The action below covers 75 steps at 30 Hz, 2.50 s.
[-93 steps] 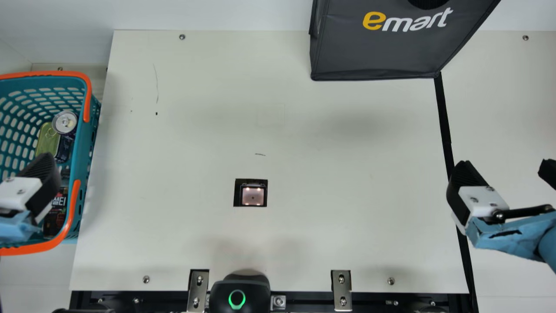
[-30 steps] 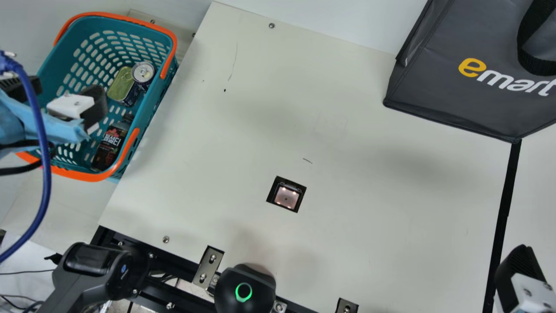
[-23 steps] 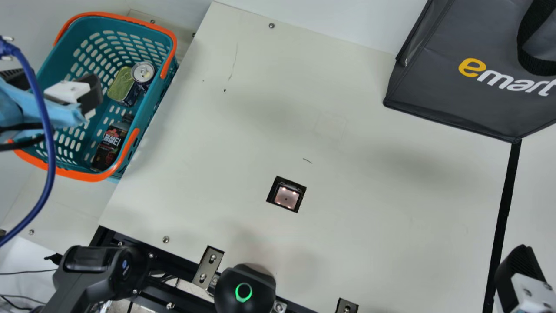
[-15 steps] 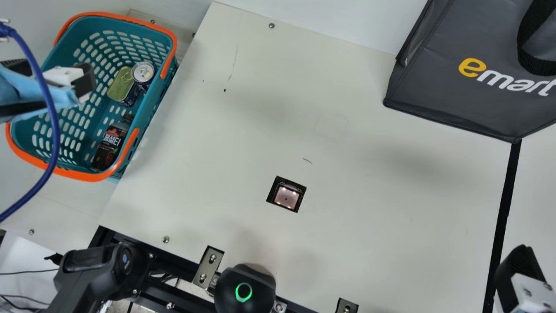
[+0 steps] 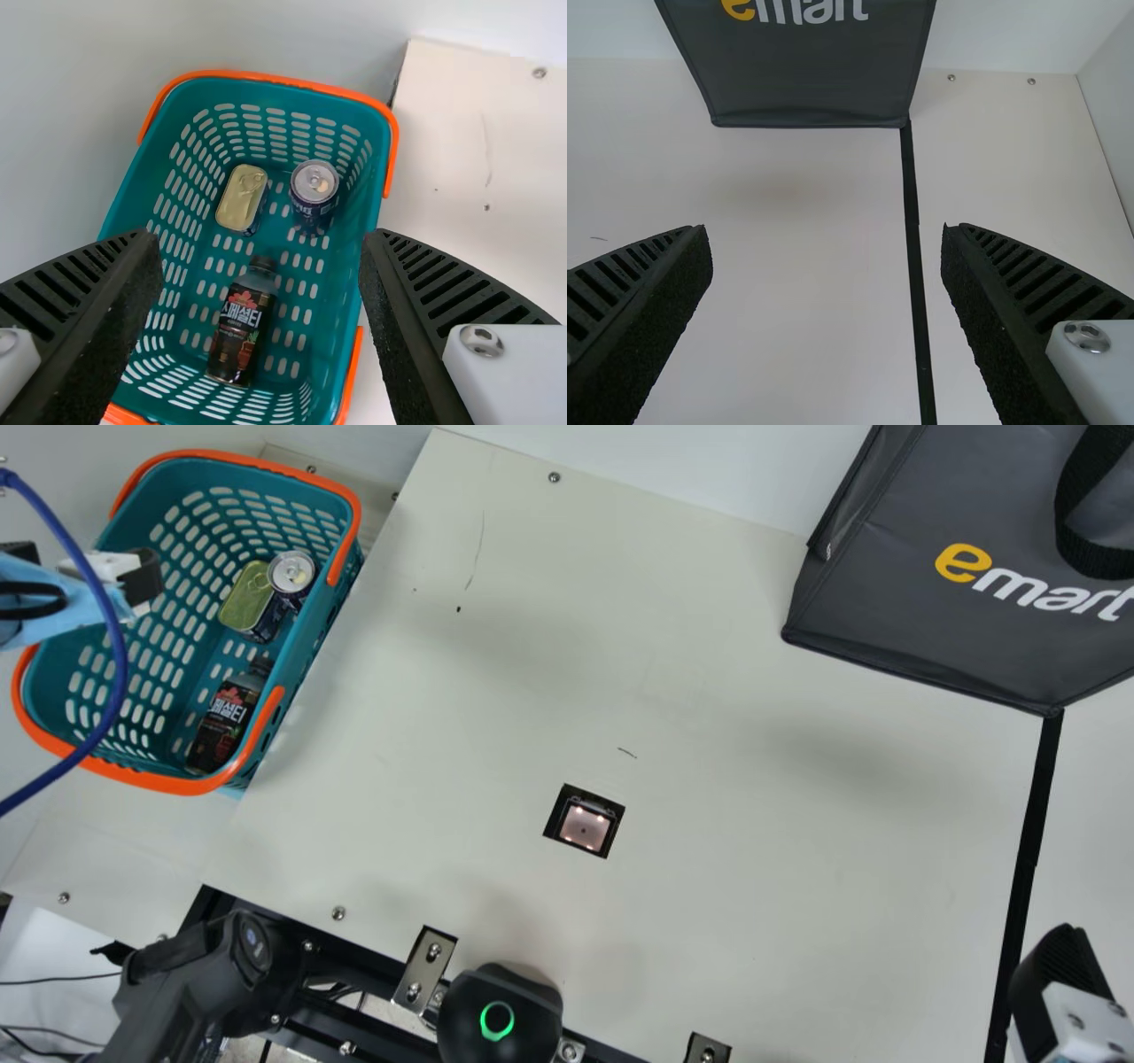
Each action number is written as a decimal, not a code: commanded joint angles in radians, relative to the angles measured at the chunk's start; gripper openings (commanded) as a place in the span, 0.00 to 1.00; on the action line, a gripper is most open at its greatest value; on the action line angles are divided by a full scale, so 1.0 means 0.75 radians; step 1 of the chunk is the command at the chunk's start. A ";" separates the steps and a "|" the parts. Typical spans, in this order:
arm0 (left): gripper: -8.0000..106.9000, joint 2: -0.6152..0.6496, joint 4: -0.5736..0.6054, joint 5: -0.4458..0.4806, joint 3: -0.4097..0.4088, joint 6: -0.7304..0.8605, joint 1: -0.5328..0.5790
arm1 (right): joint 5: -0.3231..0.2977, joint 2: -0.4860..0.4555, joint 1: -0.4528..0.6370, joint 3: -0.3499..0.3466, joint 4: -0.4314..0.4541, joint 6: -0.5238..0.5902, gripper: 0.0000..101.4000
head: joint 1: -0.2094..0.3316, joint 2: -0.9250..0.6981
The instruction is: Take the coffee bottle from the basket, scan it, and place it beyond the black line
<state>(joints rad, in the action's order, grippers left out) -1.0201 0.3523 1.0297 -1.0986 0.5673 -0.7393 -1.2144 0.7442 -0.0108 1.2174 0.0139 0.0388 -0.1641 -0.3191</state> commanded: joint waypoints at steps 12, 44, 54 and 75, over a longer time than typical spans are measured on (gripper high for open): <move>0.85 -0.131 0.011 -0.128 0.070 0.109 0.026 | 0.000 0.000 0.000 0.000 0.000 0.000 0.90 | 0.035 -0.003; 0.85 -0.583 0.188 -0.444 0.237 0.606 -0.022 | 0.000 0.000 0.000 0.000 0.000 0.000 0.90 | 0.035 -0.003; 0.85 -0.713 0.249 -0.534 0.268 0.740 -0.037 | 0.000 0.000 0.000 0.000 0.000 0.000 0.90 | 0.035 -0.003; 0.85 -0.962 0.423 -0.832 0.364 0.956 0.040 | 0.000 0.000 0.000 0.000 0.000 0.000 0.90 | 0.035 -0.003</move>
<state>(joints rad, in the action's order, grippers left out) -1.7315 0.6603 0.4169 -0.8261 1.2699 -0.7111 -1.2144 0.7442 -0.0108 1.2174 0.0139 0.0388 -0.1641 -0.3191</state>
